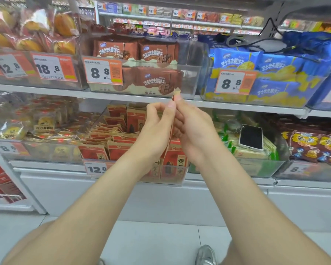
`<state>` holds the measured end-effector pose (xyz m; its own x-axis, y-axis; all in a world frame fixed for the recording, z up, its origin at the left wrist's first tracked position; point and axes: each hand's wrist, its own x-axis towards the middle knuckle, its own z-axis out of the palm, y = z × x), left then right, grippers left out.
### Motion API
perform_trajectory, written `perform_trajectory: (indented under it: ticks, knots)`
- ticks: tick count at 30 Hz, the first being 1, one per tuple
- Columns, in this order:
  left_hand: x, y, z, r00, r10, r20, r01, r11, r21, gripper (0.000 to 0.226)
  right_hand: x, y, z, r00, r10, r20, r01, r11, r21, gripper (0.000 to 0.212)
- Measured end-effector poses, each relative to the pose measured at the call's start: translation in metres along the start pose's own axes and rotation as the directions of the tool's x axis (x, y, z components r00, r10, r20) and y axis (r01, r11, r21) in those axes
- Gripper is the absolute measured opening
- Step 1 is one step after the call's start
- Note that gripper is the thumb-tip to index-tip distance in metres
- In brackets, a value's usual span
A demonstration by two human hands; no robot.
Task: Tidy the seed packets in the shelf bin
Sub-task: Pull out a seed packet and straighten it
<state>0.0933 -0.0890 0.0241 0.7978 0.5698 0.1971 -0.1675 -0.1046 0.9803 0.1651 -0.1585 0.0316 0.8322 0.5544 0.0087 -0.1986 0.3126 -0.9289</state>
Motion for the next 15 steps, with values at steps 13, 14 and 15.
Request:
perform_trajectory:
  ticks: [13,14,15]
  knots:
    - [-0.002,-0.010,-0.019,0.991,-0.116,-0.072,0.113,0.992,-0.056,0.030,-0.003,0.013,0.001,0.988,-0.155,0.001,0.147,0.935,-0.322,0.028]
    - [-0.001,-0.011,-0.021,0.990,-0.123,-0.067,0.120,0.991,-0.053,0.030,-0.003,0.014,0.002,0.989,-0.147,0.001,0.141,0.940,-0.311,0.027]
    - [-0.001,-0.012,-0.022,0.989,-0.133,-0.067,0.130,0.990,-0.051,0.029,-0.003,0.015,0.002,0.990,-0.141,0.003,0.135,0.943,-0.305,0.026]
